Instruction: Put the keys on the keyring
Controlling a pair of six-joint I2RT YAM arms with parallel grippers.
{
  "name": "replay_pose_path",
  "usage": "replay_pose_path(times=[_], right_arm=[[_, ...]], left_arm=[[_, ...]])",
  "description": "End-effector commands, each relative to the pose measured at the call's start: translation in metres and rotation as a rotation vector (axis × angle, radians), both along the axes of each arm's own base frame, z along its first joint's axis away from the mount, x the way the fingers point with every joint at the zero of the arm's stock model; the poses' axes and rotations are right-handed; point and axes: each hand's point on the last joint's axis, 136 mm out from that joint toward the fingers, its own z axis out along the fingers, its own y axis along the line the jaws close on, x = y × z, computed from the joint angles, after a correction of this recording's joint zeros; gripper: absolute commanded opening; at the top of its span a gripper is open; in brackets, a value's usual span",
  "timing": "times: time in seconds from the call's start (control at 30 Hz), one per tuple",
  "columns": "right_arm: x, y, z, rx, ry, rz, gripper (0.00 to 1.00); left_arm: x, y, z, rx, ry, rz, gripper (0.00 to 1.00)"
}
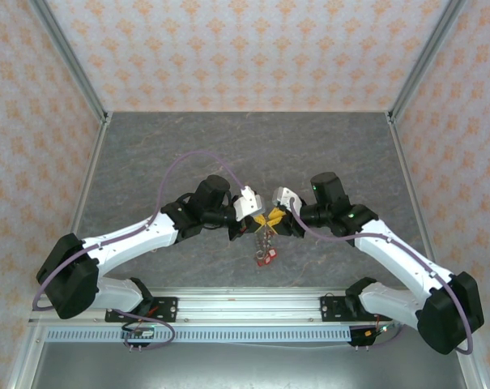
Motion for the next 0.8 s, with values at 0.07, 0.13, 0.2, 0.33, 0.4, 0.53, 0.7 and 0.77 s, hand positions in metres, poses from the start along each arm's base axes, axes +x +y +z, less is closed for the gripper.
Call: replay_pose_path(times=[0.07,0.13,0.2,0.33,0.4,0.53,0.7,0.77], right_arm=[[0.003,0.004,0.009,0.021,-0.031,0.030,0.21],[0.003,0.005,0.009,0.027,-0.030,0.033,0.19],[0.004,0.006,0.009,0.028,-0.027,0.036,0.19],[0.005,0.008,0.007,0.033,-0.019,0.041,0.16],[0.005,0.008,0.006,0.033,-0.016,0.043,0.16],[0.006,0.009,0.006,0.037,-0.013,0.044,0.06],[0.010,0.006,0.014,0.028,-0.041,0.016,0.00],[0.008,0.005,0.015,0.017,-0.036,0.021,0.00]], left_arm=[[0.000,-0.007,0.030,-0.073,-0.056,-0.040,0.00],[0.000,-0.007,0.030,-0.075,-0.055,-0.044,0.00],[-0.001,-0.007,0.030,-0.077,-0.055,-0.045,0.00],[-0.001,-0.007,0.031,-0.083,-0.059,-0.044,0.00],[-0.001,-0.007,0.032,-0.087,-0.060,-0.042,0.00],[-0.001,-0.006,0.033,-0.089,-0.062,-0.040,0.00],[0.000,-0.001,0.024,-0.047,-0.060,-0.025,0.10],[-0.001,0.002,0.017,-0.013,-0.060,-0.021,0.14]])
